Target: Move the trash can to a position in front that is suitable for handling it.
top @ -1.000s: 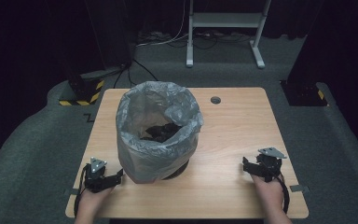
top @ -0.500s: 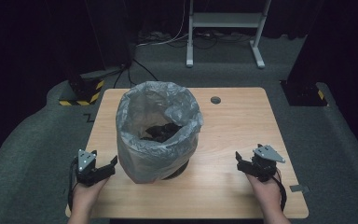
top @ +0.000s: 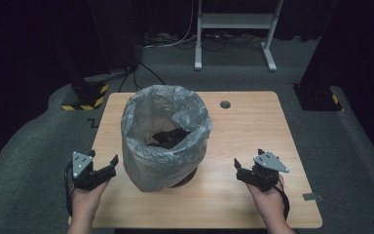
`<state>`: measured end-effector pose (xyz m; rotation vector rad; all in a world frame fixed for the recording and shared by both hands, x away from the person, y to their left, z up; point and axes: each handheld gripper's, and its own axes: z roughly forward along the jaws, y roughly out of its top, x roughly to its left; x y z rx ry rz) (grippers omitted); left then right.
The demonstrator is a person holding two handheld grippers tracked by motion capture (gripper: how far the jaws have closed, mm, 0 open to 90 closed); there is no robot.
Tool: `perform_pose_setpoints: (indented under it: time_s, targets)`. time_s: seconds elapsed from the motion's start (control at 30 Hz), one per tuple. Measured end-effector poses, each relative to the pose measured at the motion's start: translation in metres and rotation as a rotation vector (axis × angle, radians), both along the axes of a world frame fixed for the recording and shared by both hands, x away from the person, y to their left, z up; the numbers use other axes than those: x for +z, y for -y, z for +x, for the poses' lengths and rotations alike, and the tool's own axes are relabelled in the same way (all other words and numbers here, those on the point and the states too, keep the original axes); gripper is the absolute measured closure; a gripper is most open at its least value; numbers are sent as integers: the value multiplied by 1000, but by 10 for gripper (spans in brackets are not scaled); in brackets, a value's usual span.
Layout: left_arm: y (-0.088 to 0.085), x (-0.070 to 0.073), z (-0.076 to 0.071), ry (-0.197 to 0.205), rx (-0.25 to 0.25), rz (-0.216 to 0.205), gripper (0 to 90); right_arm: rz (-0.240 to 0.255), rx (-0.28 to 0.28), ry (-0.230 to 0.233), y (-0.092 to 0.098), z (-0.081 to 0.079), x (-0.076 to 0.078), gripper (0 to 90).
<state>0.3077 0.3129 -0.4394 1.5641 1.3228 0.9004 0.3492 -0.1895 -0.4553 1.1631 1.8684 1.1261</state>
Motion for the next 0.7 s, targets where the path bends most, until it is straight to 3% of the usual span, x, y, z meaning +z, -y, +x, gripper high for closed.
perform_pose_setpoints:
  time_s: [0.13, 0.2, 0.23, 0.3, 0.43, 0.53, 0.57, 0.6, 0.7]
  targets:
    - [6, 10, 5, 20, -33, 3, 153, 7, 12, -6, -11, 0, 9, 107]
    - [6, 15, 12, 21, -40, -43, 162, -9, -3, 28, -16, 0, 15, 107]
    - [7, 18, 16, 24, -47, -45, 161, -10, 1, 38, -18, 1, 18, 107]
    - [10, 23, 23, 23, -48, 21, 160, -16, 5, 43, -22, 3, 23, 107]
    - [13, 35, 39, 40, -28, 19, 151, 13, 0, 39, -27, 12, 32, 107]
    - [14, 40, 46, 82, -31, -43, 152, 30, -15, 35, -31, 19, 39, 116]
    - [16, 40, 46, 100, -32, -45, 152, 37, -15, 34, -33, 21, 41, 115]
    - [18, 39, 46, 115, -30, -41, 153, 36, -16, 37, -34, 22, 42, 115]
    - [22, 35, 48, 89, -30, -7, 153, 24, -23, 35, -41, 27, 45, 116]
